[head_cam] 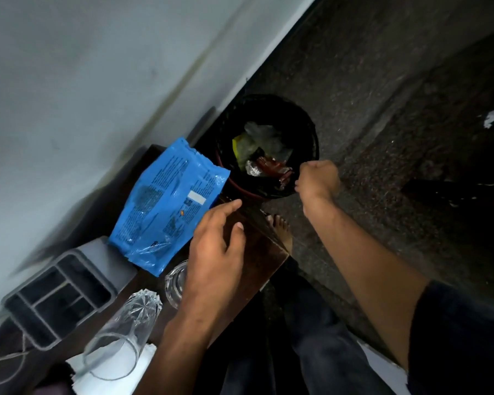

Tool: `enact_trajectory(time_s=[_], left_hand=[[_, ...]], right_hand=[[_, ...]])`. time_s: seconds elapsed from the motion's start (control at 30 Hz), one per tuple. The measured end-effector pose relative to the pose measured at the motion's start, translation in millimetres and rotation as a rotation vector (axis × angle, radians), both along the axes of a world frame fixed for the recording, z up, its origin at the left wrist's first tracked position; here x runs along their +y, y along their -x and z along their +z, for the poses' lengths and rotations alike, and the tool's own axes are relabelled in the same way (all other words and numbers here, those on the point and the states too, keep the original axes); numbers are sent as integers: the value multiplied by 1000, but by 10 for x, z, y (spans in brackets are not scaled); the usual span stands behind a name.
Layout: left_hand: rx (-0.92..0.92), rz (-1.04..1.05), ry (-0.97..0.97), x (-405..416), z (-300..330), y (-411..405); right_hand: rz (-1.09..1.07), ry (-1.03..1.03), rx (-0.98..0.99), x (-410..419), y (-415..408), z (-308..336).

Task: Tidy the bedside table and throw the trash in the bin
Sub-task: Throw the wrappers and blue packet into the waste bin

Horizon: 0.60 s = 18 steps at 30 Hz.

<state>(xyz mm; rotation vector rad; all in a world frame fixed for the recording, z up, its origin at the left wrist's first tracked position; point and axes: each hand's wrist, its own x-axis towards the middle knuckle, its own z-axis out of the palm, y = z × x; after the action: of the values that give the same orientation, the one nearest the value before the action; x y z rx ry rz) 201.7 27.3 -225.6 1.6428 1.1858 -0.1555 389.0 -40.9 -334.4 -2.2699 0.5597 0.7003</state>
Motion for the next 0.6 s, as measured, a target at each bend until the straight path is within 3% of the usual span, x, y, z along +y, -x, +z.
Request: enact_trajectory(time_s=[0.17,0.27,0.37,0.6], left_hand=[[-7,113,-69,45,67,132],[-17,209,-77,63,72,178],[-22,274,-58,61,67,223],[-34,300,-46,7,-12,276]], right_hand=[[294,-300,50,380,196,278],[488,-397,-39,556,255,445],[588,-424,-86,646,243,517],[945,-274,53,791,506,342]])
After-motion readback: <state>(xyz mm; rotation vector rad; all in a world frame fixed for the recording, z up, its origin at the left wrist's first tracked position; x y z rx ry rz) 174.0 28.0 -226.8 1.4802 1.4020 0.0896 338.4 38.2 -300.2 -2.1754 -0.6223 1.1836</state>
